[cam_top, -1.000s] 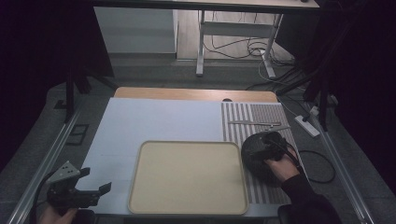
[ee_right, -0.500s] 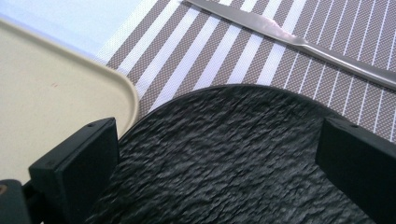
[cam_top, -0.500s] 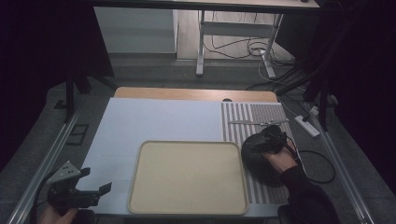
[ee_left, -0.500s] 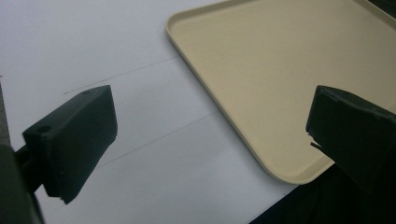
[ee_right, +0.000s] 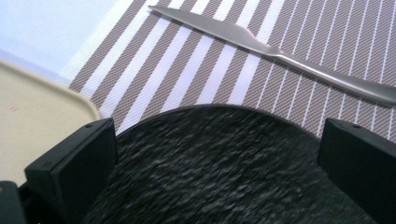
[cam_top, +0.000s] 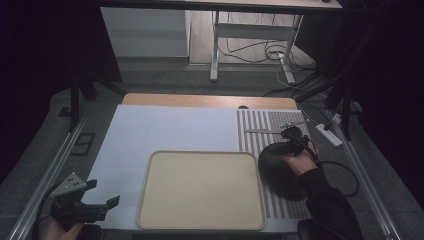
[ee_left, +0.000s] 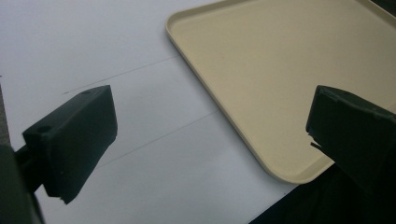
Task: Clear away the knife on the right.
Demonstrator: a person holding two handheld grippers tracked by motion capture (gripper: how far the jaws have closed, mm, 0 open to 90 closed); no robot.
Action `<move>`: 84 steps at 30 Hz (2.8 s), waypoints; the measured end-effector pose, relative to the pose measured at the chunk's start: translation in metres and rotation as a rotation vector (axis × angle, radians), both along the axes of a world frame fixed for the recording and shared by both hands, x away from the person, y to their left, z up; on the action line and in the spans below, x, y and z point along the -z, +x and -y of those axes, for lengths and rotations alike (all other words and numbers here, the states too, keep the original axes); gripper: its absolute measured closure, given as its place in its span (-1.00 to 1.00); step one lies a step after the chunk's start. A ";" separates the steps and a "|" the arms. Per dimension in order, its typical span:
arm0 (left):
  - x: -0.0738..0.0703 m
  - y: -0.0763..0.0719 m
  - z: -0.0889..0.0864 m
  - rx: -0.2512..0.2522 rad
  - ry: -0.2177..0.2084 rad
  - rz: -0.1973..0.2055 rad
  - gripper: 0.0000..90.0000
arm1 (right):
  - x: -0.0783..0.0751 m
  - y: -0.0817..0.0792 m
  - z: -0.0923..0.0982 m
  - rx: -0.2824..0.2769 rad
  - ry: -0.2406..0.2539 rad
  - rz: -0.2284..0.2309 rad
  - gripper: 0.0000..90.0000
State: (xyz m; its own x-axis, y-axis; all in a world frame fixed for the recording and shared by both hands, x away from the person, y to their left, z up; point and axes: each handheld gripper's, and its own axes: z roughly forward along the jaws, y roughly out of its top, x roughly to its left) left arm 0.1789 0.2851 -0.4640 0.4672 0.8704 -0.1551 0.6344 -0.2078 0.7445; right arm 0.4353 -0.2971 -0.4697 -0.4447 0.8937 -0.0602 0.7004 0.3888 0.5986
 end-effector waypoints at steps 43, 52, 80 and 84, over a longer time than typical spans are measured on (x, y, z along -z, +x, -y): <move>0.000 0.001 -0.001 -0.002 -0.014 -0.009 -0.94 | 0.007 0.096 0.029 0.032 -0.032 -0.118 1.00; 0.001 0.001 -0.001 -0.002 -0.010 -0.010 -0.94 | 0.026 0.115 0.038 0.085 -0.086 -0.066 1.00; 0.000 0.001 0.001 0.000 0.004 -0.009 -0.94 | 0.006 0.096 0.051 0.020 -0.014 -0.200 0.41; 0.000 0.001 0.001 0.001 0.007 -0.008 -0.94 | 0.006 0.099 0.044 0.028 -0.013 -0.206 -0.16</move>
